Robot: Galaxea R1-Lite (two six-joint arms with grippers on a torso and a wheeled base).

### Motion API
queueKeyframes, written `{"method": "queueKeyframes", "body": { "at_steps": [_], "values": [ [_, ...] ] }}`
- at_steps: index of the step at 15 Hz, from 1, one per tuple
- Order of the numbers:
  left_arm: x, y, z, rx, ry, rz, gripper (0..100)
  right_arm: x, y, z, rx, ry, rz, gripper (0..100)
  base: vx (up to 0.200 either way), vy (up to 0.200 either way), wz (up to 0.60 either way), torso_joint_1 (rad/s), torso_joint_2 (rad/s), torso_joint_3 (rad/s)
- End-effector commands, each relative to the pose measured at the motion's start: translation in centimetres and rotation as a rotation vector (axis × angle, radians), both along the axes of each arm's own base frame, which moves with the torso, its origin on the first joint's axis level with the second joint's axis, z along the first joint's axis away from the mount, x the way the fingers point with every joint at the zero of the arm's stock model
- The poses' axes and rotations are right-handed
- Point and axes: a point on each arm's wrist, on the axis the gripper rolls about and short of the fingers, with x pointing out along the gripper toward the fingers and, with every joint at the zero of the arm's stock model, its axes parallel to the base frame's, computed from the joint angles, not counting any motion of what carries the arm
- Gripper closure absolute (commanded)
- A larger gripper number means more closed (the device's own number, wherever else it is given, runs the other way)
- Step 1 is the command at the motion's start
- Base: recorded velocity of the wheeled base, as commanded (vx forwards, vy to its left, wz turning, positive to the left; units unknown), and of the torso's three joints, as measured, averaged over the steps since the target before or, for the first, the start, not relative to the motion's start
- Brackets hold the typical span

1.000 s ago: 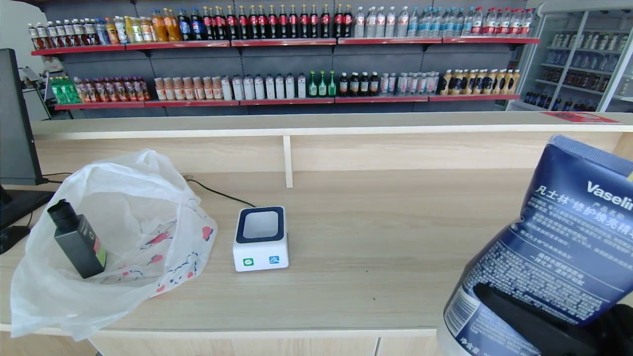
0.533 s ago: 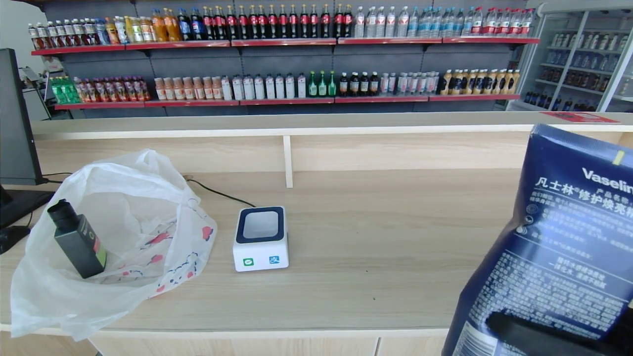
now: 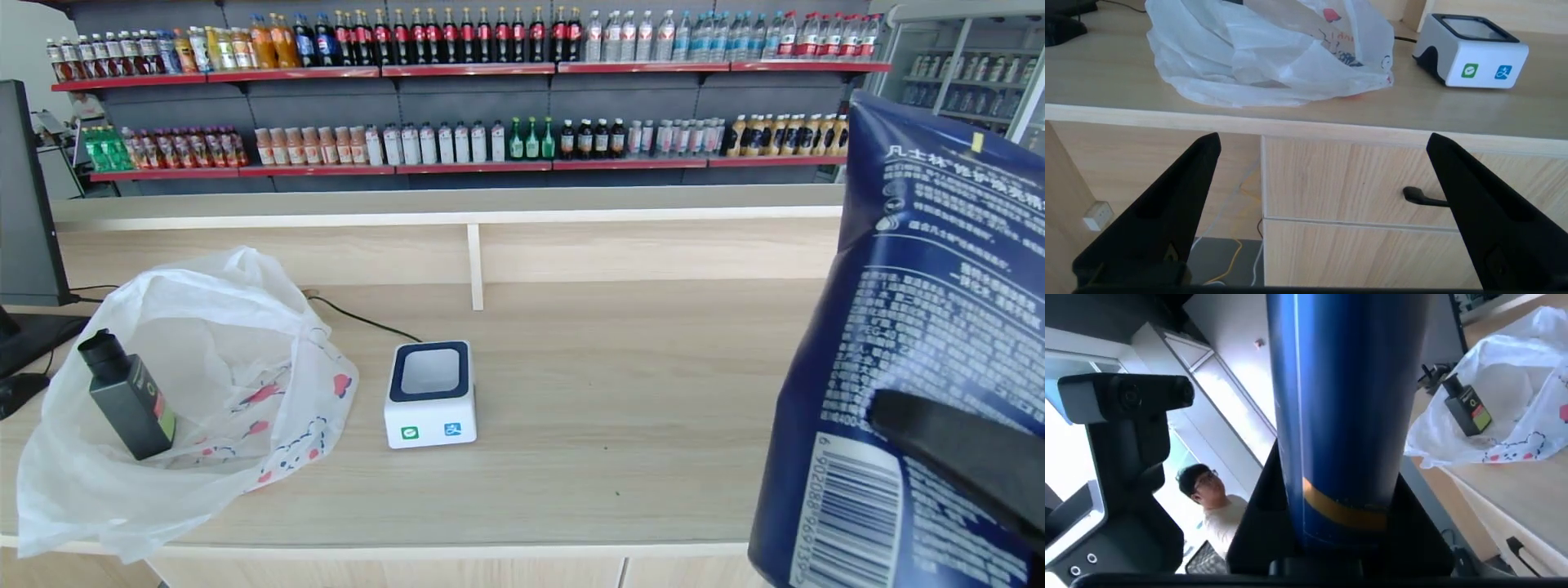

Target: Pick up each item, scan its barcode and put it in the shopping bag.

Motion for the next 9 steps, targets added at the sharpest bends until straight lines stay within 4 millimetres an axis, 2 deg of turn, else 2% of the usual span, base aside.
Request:
{"method": "queueKeyframes", "body": {
  "at_steps": [1,5,9],
  "values": [
    [0.0,0.0,0.0,-0.001,0.0,0.0,0,-0.3,0.5,0.9,0.031,-0.011,0.037,100,0.0,0.0,0.0,0.0,0.0,0.0],
    [0.0,0.0,0.0,-0.001,0.0,0.0,0,-0.5,2.0,0.2,0.006,0.035,0.108,100,0.0,0.0,0.0,0.0,0.0,0.0],
    [0.0,0.0,0.0,0.001,0.0,0.0,0,0.1,3.3,0.1,-0.007,0.043,0.119,100,0.0,0.0,0.0,0.0,0.0,0.0]
  ]
}}
